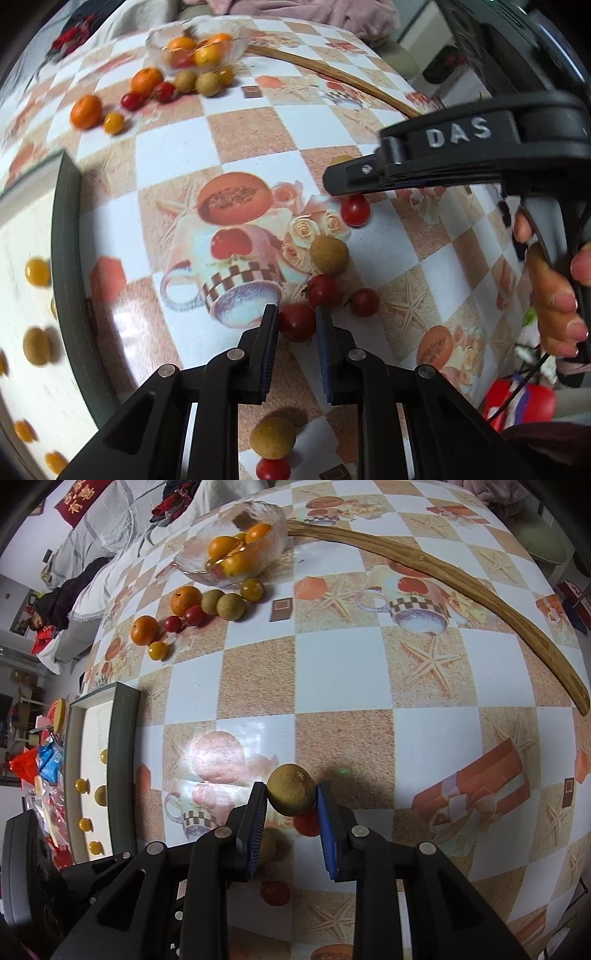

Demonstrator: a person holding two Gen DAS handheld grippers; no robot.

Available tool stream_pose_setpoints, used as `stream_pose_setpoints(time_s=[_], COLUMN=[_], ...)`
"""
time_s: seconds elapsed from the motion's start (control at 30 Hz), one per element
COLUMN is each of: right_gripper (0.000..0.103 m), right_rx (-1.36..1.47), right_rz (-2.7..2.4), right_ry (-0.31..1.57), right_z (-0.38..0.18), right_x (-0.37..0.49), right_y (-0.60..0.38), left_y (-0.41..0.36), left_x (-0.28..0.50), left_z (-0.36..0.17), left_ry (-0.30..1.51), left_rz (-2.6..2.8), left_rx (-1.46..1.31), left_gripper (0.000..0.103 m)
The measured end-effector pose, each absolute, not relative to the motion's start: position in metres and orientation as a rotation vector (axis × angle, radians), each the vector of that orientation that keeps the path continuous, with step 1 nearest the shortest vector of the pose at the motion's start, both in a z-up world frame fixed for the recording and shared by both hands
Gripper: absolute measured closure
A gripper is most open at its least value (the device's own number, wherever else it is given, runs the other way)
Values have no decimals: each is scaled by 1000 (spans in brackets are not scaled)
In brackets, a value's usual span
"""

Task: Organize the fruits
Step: 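Carry both fruits over the white tray and open both tools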

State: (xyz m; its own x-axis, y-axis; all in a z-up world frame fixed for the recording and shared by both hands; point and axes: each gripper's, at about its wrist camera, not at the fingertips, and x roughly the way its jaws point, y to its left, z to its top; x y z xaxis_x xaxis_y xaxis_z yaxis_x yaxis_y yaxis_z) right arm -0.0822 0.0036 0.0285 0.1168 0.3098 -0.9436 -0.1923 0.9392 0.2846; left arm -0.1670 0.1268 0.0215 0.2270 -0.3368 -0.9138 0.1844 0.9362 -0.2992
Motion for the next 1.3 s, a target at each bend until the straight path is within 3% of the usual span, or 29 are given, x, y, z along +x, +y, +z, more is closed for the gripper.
stream_pose_setpoints(time_s=[0.67,0.97,1.3], right_gripper=[73,73,73], right_rx=[-20,-96,-169], right_rz=[597,727,723], right_ry=[1361,1366,1360], right_z=[57,53,36], right_x=[-83,-86,-70], right_y=[116,197,244], left_y=[252,326,378], left_x=[-201,-214,-167], left_z=[74,65,41], left_ry=[1150,1123,1119], left_rz=[-37,158,268], left_rx=[-292,-327,-343], left_gripper=[82,82,82])
